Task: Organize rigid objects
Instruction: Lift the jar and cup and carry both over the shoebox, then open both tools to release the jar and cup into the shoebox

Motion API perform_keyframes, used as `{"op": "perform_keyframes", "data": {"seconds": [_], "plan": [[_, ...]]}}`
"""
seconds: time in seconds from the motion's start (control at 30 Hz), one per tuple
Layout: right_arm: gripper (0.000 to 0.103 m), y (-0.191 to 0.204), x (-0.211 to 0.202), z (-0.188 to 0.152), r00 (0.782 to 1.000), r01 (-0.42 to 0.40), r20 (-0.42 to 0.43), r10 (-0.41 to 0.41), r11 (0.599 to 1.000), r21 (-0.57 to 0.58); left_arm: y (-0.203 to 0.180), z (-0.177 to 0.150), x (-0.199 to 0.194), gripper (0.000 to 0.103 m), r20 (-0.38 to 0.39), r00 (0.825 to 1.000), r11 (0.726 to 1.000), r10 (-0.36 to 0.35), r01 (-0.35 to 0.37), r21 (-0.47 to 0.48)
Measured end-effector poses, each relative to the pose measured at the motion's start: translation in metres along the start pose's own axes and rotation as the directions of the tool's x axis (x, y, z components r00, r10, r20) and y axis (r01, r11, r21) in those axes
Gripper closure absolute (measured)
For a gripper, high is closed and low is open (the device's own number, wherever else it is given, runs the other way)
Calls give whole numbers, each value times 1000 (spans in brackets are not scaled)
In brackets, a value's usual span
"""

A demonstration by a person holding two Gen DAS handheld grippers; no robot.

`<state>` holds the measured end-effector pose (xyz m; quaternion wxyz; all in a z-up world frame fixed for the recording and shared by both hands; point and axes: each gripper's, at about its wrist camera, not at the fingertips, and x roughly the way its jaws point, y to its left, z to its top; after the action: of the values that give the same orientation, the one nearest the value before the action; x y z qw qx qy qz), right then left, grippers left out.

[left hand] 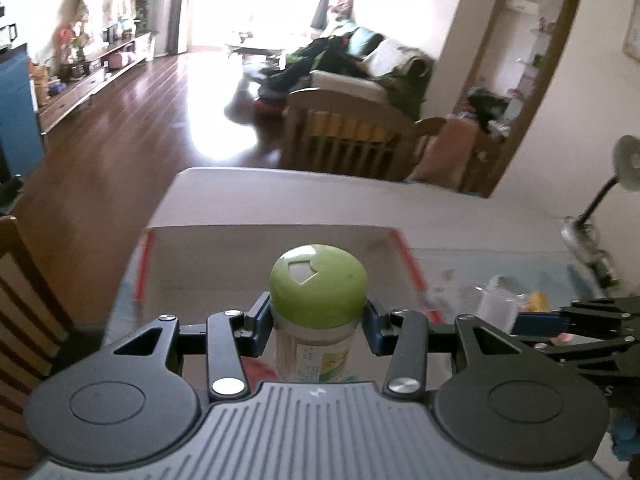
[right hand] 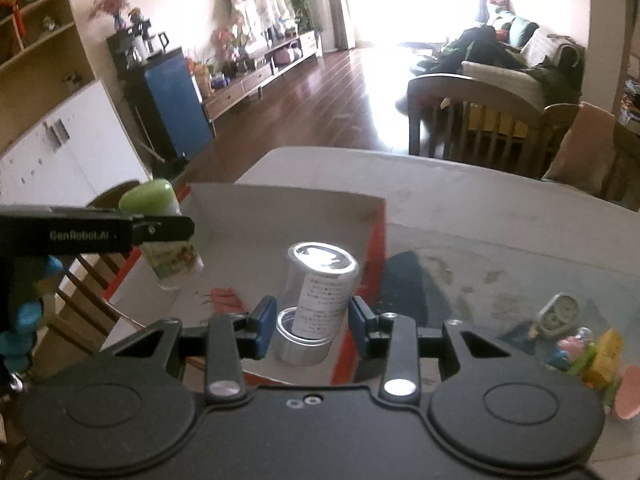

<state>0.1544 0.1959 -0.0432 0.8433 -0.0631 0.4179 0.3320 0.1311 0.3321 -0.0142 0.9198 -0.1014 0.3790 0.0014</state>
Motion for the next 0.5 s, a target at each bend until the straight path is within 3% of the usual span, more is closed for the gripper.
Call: {"op": "perform_keyframes", "data": {"seconds": [0.2, 0.5], "plan": [[65, 23, 38, 0, 998, 30, -61, -30, 1000, -11, 34, -4, 23, 59, -60, 994, 996, 91, -89, 29], [65, 39, 86, -6, 985, 78, -150, -85, 996, -53, 45, -14, 62, 59, -149, 977, 982, 151, -131, 138]]}}
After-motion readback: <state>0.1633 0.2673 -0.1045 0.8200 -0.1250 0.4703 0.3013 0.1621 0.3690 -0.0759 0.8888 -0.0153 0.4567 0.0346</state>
